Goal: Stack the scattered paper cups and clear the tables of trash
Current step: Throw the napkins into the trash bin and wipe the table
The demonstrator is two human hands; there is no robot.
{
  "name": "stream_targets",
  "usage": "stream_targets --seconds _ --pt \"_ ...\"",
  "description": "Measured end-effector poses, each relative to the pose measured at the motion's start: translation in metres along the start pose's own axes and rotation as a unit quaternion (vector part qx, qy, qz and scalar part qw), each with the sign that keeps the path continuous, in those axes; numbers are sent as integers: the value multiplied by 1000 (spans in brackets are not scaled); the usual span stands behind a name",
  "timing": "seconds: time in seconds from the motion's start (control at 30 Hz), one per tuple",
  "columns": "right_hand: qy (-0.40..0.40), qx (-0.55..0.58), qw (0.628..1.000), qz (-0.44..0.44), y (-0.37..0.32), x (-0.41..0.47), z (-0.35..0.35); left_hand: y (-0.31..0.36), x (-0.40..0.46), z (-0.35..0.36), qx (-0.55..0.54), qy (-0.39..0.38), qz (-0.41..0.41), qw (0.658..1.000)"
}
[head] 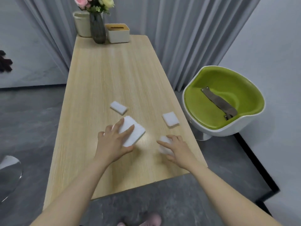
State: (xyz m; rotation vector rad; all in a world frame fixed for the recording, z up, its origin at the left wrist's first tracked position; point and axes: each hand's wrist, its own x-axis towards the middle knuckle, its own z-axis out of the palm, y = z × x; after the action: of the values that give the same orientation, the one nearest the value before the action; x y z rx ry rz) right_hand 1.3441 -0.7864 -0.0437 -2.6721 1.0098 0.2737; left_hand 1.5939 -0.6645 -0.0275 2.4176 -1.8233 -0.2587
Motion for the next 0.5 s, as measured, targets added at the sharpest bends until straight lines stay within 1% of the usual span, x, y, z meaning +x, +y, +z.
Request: stream_targets --seconds 0.1,0.17,0.3,0.37,0.5 --pt "28 96 993 70 22 -26 -33 44 26 -23 -14 49 29 998" --pt "51 130 984 109 35 -52 -53 76 37 -33 -32 72 58 995" --pt "106 128 969 182 53 -114 -80 142 45 -40 -53 77 133 987" --pt "125 122 962 212 54 -137 -90 164 44 -43 -56 76 160 983" --pt "181 118 928 303 43 -203 -99 208 32 -50 -70 72 261 960"
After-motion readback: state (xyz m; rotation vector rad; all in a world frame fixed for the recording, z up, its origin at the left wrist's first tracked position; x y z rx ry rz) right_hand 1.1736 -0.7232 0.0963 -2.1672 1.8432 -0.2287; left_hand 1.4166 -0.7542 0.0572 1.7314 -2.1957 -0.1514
